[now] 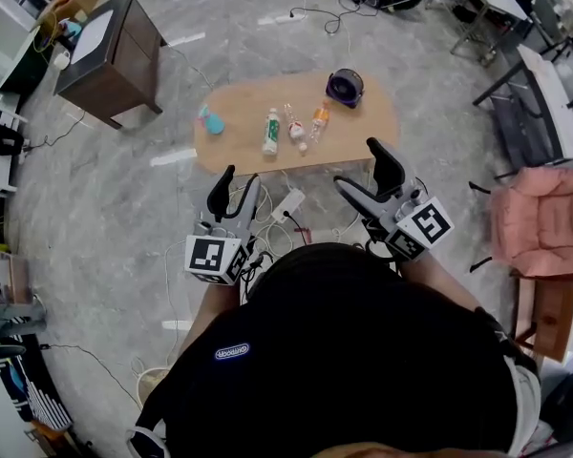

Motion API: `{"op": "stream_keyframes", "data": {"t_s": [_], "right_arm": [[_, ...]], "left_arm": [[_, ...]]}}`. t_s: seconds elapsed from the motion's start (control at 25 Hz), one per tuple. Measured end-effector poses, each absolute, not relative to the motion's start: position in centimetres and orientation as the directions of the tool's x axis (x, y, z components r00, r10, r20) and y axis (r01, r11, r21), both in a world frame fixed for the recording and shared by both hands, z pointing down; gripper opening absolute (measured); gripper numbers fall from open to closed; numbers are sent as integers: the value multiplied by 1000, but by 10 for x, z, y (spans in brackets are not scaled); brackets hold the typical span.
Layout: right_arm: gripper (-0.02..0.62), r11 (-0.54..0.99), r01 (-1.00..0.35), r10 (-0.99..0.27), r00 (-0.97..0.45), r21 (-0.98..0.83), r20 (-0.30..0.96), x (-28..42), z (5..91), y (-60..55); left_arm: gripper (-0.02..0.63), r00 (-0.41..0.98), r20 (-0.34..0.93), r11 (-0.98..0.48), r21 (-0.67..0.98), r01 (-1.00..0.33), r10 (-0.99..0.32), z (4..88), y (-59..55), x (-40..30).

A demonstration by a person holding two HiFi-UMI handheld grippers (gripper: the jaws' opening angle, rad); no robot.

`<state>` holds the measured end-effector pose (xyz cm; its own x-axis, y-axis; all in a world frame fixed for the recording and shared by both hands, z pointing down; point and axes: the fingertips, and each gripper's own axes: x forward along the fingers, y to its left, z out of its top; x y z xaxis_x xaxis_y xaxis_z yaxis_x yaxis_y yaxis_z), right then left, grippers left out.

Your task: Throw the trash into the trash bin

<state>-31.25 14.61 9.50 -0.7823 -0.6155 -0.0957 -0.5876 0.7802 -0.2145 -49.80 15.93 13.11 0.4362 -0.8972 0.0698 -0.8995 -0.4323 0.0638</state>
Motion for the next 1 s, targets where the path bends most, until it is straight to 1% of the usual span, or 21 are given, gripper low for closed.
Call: {"op": "stream_keyframes", "data": {"t_s": [0.08,0.16,0.2,0.36,0.52,0.68,0.8,0.88,1.0], "right_arm": [[454,762,-612,-638,-766,-212,-80,-310,100,146],[480,741,-632,-660,-747,-225,-75,-307,102,147],[486,731,-641,-671,-738,-235,-75,-305,102,148],[502,707,-664,-696,-715,-243,-71,-284,109,150],[509,688,-680,-716,-692,-254,-87,-232,115,150],[511,645,-717,-759,-641,-265,-114,-148,117,159],[509,615,-736,-783,-613,-281,-107,-93,125,162],[509,604,-738,-789,-607,-300,-96,-70,130,164],[508,605,-734,-786,-613,-308,-83,-58,134,164]], "left_arm": [[244,426,63,-422,69,-904,-903,135,156,-504],[316,419,67,-413,82,-907,-906,139,153,-508],[339,418,72,-411,90,-907,-906,140,152,-508],[380,418,105,-412,75,-908,-902,145,146,-497],[388,381,121,-377,59,-924,-916,152,144,-462],[388,321,117,-324,-1,-946,-940,158,149,-411],[388,287,109,-292,-34,-956,-952,156,148,-376],[388,275,106,-281,-48,-959,-956,152,148,-358],[388,268,108,-277,-82,-957,-957,148,146,-345]]}}
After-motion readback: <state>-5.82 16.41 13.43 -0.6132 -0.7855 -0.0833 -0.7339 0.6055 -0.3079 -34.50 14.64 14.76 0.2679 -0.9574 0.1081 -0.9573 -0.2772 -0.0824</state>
